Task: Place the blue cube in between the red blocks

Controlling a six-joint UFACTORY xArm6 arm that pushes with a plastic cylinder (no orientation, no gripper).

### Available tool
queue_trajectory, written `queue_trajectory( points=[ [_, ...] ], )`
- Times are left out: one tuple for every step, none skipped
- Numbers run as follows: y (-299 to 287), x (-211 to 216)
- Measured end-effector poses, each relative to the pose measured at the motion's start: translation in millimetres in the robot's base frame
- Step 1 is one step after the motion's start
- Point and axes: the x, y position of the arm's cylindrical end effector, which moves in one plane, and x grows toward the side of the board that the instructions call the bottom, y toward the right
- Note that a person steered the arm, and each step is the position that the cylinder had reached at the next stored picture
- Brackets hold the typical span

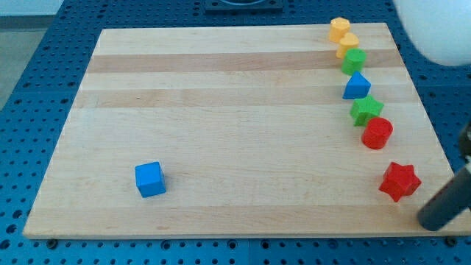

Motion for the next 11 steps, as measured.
queue_trajectory(
  points=[
    [-149.5,-24.3],
    [-237.5,-72.9],
    [-230.4,-136.8],
    [-362.0,-187.7],
    [-459.0,-156.8],
    [-442.9,-89.1],
    [-386.0,-55.5],
    [-310.2,-64.7],
    [-259.5,-72.6],
    [-216.7,-80.8],
    [-204.1,-112.7]
  ],
)
